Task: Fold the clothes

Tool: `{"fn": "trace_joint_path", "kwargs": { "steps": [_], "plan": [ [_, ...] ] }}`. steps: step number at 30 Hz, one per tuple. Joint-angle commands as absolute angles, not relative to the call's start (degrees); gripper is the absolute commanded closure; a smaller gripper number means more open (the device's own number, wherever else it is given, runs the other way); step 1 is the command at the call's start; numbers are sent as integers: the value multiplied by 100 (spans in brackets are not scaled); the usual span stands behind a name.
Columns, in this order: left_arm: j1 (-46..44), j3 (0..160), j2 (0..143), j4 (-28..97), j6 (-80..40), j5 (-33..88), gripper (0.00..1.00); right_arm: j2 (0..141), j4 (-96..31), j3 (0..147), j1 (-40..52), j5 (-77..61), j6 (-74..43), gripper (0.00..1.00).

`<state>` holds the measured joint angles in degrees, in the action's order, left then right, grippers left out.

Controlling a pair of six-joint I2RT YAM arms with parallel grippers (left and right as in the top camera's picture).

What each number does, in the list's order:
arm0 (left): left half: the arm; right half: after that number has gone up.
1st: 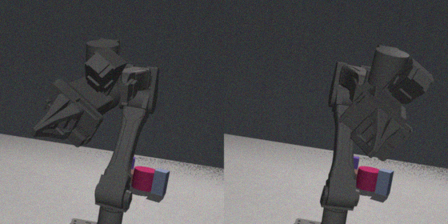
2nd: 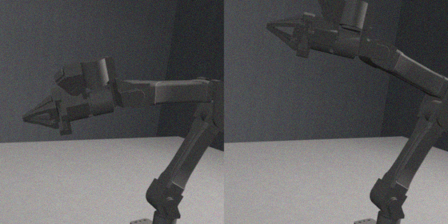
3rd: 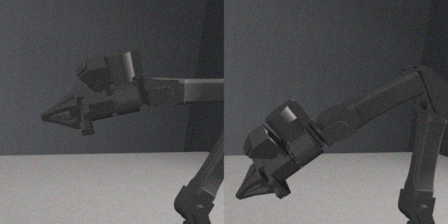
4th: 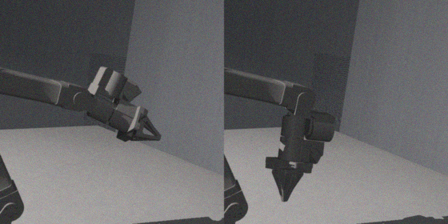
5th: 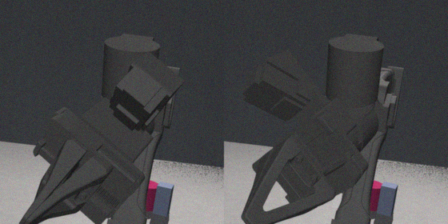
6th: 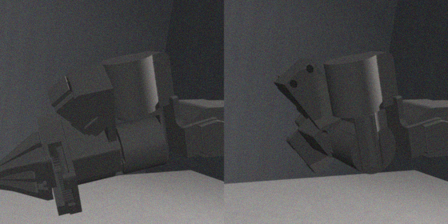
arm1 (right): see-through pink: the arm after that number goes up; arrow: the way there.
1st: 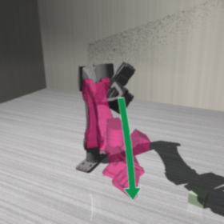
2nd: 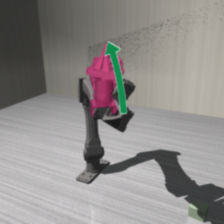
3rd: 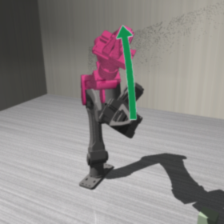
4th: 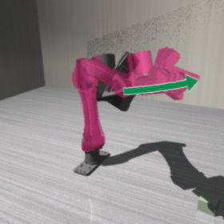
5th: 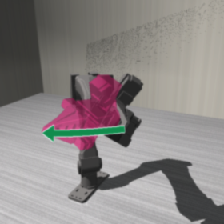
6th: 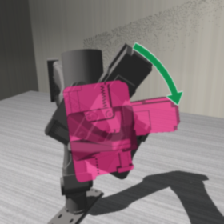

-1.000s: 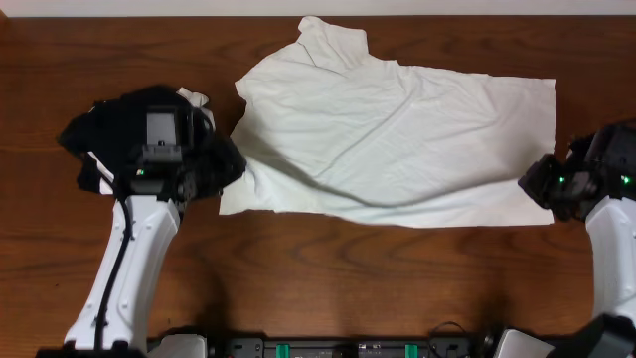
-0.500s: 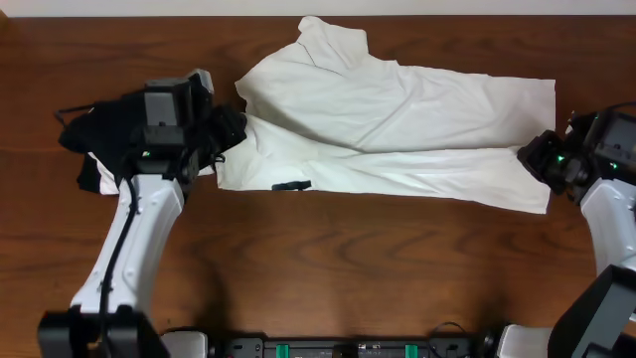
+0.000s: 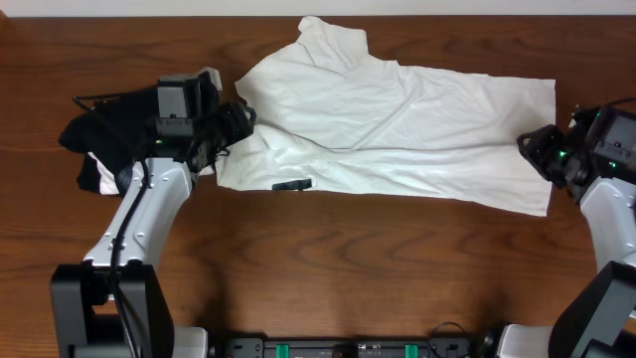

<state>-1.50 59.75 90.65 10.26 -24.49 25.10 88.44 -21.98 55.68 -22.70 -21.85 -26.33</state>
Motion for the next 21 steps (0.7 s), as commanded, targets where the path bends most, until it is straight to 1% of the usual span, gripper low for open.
{"fn": "trace_joint_path", "kwargs": {
  "steps": [1,2,5,7,10,14,17,21],
  "plan": [
    [-51,6090,9070,1140,-2292,2484,30,8862,-2220,5666,-2287,-2123,-2606,51],
    [1,6090,9065,1251,-2292,2486,30,8862,-2279,5666,-2287,-2123,-2606,48],
    [174,6090,9054,1793,-2222,2486,29,8862,-2600,5666,-2287,-2126,-2477,47],
    [287,6090,9054,2322,-1914,2475,29,8862,-2891,5666,-2287,-2126,-2274,44],
    [392,6090,9054,3006,-1579,2265,29,8862,-3441,5666,-2287,-2117,-1946,43],
    [405,6086,9056,3745,-1457,1883,29,8862,-4281,5666,-2287,-1815,-1918,43],
    [405,5959,9061,3938,-1396,1577,29,8862,-4650,5662,-2287,-1546,-1920,43],
    [405,5745,9153,3730,-1352,1334,29,8862,-4958,5655,-2287,-1234,-1925,43]
  ]
}}
